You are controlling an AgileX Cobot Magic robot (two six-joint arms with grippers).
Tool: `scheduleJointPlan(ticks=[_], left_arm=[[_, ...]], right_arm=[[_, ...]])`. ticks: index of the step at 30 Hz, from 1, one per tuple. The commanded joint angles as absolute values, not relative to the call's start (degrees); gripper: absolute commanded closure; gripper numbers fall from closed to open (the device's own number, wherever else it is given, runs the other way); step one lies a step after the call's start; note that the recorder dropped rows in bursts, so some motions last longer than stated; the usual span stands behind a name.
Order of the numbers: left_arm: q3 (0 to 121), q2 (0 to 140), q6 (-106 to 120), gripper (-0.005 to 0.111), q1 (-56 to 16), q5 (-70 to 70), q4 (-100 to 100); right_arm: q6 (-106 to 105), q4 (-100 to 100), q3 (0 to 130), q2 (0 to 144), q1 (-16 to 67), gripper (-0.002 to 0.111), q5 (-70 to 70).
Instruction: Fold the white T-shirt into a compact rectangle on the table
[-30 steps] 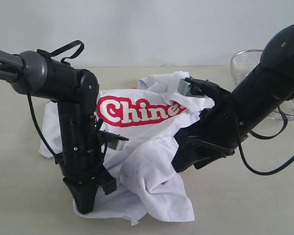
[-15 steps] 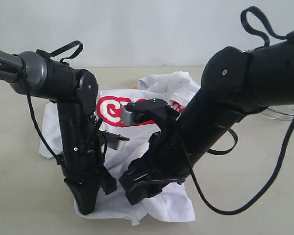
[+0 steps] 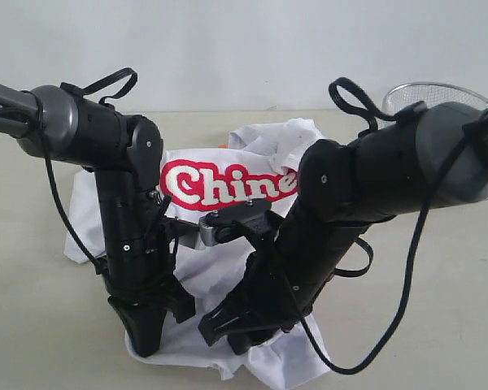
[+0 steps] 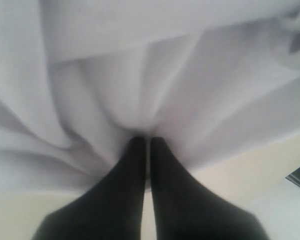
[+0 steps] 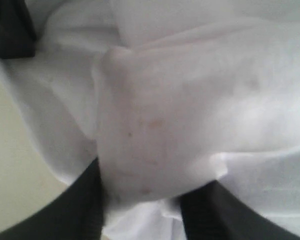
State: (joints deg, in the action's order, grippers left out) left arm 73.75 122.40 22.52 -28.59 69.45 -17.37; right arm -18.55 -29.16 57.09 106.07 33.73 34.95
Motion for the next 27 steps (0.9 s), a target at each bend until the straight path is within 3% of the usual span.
scheduleJointPlan(ticks=[1, 8, 24, 25, 27], left_arm=[[73.31, 122.66, 22.76, 0.102, -28.56, 67.49, -17.76], [73.31, 122.66, 22.76, 0.102, -28.56, 68.01, -16.69], [73.31, 118.31, 23.68, 0.102, -28.56, 69.96, -14.19], [73.31, 118.31, 23.68, 0.102, -28.56, 69.96, -14.19], [73.31, 118.31, 23.68, 0.102, -28.56, 69.96, -14.31]], right_arm=[[-13.59, -22.85, 57.23, 103.84, 33.73, 0.108, 35.21], [-0.43, -5.39, 57.23, 96.22, 32.41, 0.109, 43.04], [-4.49, 1.91, 57.23, 96.03, 14.59, 0.108, 47.96], [-7.66, -1.15, 57.23, 96.03, 14.48, 0.101, 48.93], [-11.97, -8.49, 57.23, 96.03, 14.48, 0.071, 49.76]])
